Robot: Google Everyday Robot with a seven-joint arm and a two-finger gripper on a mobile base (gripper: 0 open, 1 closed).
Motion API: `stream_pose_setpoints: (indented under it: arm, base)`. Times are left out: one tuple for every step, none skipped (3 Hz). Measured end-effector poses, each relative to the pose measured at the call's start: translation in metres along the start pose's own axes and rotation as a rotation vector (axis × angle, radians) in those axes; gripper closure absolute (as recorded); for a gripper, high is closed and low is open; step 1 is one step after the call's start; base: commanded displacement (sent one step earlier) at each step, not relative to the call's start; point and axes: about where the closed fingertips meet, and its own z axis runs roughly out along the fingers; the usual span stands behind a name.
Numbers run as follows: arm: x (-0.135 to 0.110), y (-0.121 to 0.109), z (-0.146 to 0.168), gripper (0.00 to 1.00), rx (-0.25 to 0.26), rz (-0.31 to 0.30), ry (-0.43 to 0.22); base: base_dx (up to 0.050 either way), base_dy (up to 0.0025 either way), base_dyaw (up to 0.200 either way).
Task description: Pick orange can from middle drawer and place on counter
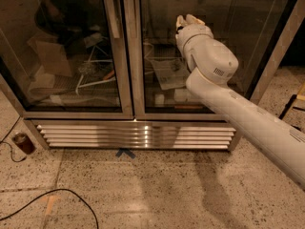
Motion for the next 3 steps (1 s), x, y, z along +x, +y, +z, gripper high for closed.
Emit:
stream_pose_setpoints:
  arm:
    - [0.0000, 0.0000, 0.0000, 0.98, 0.000, 0.000, 0.000]
    - [-0.0001, 0.0000, -0.0001, 1.00, 0.000, 0.000, 0.000]
    - [-0.0054, 0.0004, -0.0056, 1.00, -0.009, -0.008, -0.017]
  base:
    - [0.000, 0.00000, 0.000]
    - [0.000, 0.00000, 0.000]
    - [0.000, 0.00000, 0.000]
